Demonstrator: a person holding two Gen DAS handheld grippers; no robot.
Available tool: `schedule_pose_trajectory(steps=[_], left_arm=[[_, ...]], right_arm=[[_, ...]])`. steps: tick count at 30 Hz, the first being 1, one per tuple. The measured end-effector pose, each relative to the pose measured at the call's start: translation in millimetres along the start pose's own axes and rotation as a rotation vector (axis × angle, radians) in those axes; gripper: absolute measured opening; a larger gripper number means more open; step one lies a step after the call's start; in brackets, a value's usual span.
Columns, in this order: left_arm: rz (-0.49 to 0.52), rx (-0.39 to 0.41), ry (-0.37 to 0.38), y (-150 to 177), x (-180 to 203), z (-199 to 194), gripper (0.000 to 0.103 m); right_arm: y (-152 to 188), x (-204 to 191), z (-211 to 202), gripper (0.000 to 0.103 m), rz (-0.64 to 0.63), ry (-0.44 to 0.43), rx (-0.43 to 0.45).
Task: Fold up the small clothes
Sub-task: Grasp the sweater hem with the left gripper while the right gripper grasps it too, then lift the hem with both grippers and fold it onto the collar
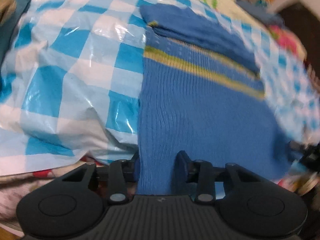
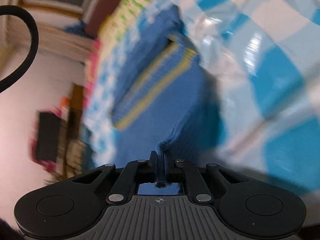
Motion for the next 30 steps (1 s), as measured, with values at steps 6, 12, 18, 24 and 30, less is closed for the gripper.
schedule_pose_trajectory(steps=[6,12,18,24,30], left_arm=[[-0.088,0.005,0.093,-22.0,-8.9,-12.3,0.04],[-0.026,-0.009,0.009,-7.9,-3.9,-12.4,0.04],[0.042,-0.023,-0.017,7.1,7.1,-16.2,0.041],[0.144,-0.015,0.019,7.6,29.4,-25.5,0.011],[0.048,0.034,0.118,-9.4,26.3,-25.7,0.01]], right_arm=[[-43.5,-46.5,8.6,0.007,-0.05,-0.136,0.089],[-43.3,-47.9,25.3,0.007,-0.04,-0.152,0.045],[-33.8,-31.9,15.2,0.007,-0.006,-0.139,0.052],[-30.3,-31.3,3.5,0.007,-0.004,-0.154,0.073],[-35.2,-31.2,-1.8,0.007,0.01,-0.172,0.107]])
Point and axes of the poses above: each gripper's, at about its wrist camera, not at the fingertips, and z roughly the way its jaws point, x to its right, y to its underside, the point moved 6 cm from there along z, roughly the way its jaws point, and after that the axes turned 3 degrees about -y, right-handed, at the moved point
